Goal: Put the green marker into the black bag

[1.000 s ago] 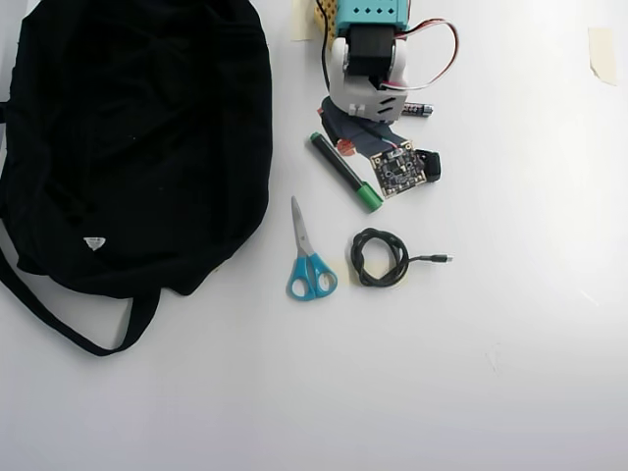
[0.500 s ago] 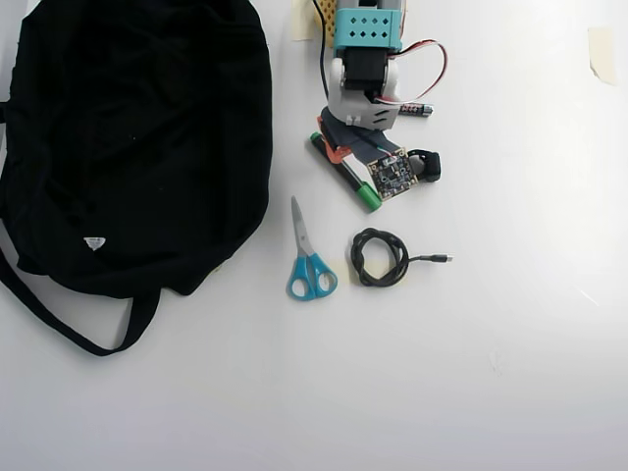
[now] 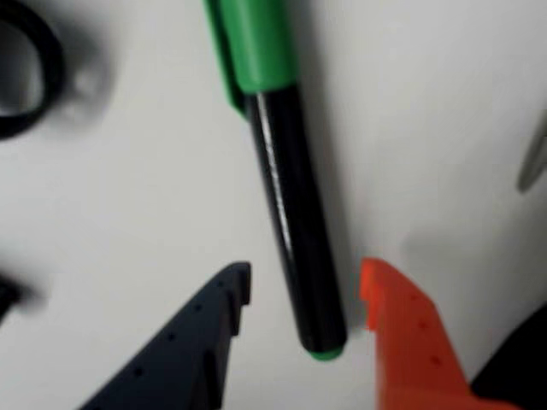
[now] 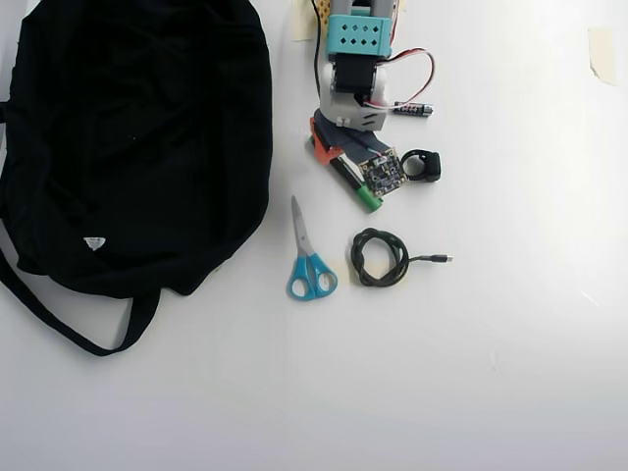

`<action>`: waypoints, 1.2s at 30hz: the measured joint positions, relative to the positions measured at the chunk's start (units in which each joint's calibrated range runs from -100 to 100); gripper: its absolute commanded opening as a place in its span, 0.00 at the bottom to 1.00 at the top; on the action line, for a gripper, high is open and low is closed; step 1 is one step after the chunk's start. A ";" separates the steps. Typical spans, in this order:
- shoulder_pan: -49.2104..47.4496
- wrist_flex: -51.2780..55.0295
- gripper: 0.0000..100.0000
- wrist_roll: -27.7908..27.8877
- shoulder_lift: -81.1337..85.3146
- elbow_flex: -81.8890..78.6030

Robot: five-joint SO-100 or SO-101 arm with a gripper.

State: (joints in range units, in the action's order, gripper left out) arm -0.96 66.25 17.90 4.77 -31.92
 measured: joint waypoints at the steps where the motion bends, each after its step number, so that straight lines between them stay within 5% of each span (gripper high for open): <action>1: 0.29 -0.17 0.18 0.20 0.00 0.00; 36: -0.15 -3.69 0.23 1.07 0.00 -2.67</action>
State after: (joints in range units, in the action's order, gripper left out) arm -1.10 62.56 18.97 4.77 -34.59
